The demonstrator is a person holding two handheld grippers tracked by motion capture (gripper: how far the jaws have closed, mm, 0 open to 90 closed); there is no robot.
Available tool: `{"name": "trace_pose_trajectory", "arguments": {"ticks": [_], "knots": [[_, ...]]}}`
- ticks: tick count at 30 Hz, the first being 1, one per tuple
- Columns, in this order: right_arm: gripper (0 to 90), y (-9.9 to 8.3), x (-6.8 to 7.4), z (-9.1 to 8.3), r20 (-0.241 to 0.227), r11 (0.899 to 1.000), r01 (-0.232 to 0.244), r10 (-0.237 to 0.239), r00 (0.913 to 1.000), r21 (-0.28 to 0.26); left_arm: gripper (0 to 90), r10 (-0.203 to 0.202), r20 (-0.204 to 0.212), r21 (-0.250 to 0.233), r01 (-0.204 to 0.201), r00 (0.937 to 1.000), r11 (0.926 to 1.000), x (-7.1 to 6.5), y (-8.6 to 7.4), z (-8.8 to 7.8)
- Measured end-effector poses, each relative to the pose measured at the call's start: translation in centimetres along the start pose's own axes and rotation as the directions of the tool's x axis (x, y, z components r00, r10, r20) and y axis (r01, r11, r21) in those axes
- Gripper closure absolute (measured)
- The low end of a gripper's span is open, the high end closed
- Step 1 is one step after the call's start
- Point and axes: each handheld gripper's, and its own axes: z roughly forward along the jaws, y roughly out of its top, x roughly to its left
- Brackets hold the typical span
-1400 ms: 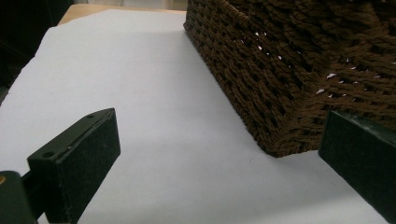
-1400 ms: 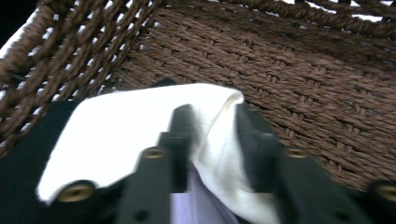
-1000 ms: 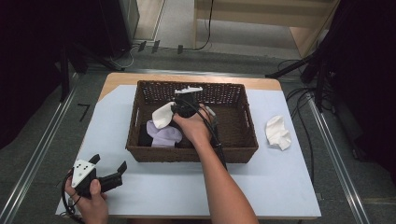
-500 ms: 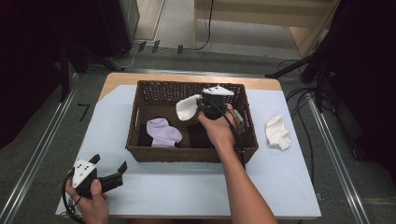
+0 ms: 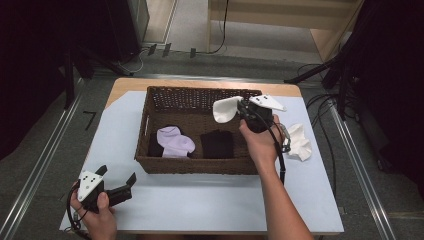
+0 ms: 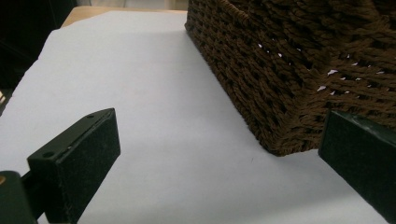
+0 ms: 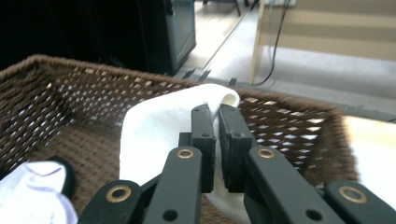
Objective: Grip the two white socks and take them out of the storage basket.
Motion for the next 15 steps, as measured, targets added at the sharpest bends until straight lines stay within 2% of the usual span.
{"name": "trace_pose_trajectory", "arguments": {"ticks": [5,9,13,15], "knots": [[86.1,0.4,-1.8,-1.8,0.053,0.995,-0.002,0.007,0.9985,-0.096,0.0,0.003,-0.002,0.003,-0.003,1.0,1.0,0.0,0.0,0.0],[86.1,0.9,-3.7,-3.2,0.102,0.989,-0.019,0.034,0.9942,-0.15,0.0,0.008,-0.003,0.005,-0.008,1.0,1.0,0.0,0.0,0.0],[86.1,1.1,-5.7,-4.7,0.151,0.981,-0.028,0.058,0.9868,-0.193,0.0,0.015,-0.002,0.004,-0.015,0.9999,0.9999,0.0,0.0,0.0],[86.1,1.0,-6.8,-5.5,0.193,0.976,-0.024,0.067,0.9789,-0.215,0.0,0.014,-0.007,0.005,-0.014,0.9999,0.9999,-0.1,0.0,0.0]]}}
